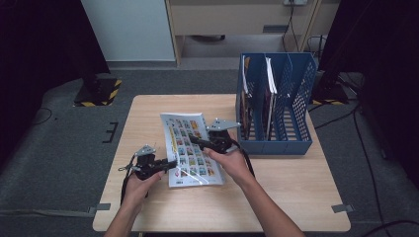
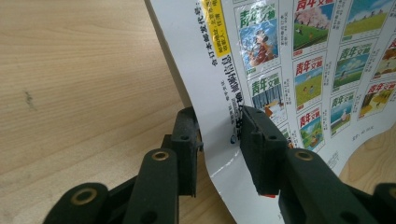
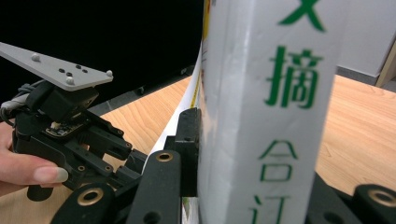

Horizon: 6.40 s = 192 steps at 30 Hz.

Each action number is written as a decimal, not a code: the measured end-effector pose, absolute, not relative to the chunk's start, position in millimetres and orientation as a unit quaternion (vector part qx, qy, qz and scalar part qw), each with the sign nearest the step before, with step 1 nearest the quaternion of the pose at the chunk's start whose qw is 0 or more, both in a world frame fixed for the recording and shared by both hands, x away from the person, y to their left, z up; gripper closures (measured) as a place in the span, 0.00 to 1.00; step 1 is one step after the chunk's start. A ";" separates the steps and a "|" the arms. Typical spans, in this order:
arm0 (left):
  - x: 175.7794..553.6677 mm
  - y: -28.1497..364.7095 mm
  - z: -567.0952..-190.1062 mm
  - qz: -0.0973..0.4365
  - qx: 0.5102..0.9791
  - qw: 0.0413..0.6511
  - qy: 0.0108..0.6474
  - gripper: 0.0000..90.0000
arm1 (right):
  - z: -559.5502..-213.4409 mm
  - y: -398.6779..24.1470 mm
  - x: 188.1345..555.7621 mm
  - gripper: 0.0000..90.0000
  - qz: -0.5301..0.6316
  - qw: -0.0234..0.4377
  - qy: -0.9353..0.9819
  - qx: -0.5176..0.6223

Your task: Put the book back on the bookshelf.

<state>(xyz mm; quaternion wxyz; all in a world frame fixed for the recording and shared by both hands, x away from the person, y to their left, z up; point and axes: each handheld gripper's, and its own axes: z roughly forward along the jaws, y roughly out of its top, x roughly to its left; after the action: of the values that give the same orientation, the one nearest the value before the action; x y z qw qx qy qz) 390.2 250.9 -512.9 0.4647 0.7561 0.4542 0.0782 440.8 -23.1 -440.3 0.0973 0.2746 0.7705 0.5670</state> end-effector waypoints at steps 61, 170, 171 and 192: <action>389.0 244.8 -506.8 0.142 0.767 0.454 0.431 0.81 | -423.5 -25.6 433.2 0.81 0.585 0.138 0.765 0.230; 396.3 270.3 -511.1 0.219 0.751 0.395 0.482 0.20 | -376.9 -41.3 438.4 0.82 0.622 0.172 0.722 0.249; 396.8 270.3 -511.4 0.219 0.752 0.392 0.483 0.20 | -376.6 -41.7 438.4 0.82 0.622 0.172 0.722 0.250; 400.9 268.3 -524.0 0.205 0.770 0.334 0.504 0.08 | -368.4 -55.1 435.6 0.82 0.623 0.183 0.715 0.261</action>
<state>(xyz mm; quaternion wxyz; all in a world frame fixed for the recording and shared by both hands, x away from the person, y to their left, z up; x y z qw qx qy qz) 400.9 268.3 -524.0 0.3343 0.7695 0.5040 0.2051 435.6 -55.1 -368.4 0.1829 0.2612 0.7145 0.6227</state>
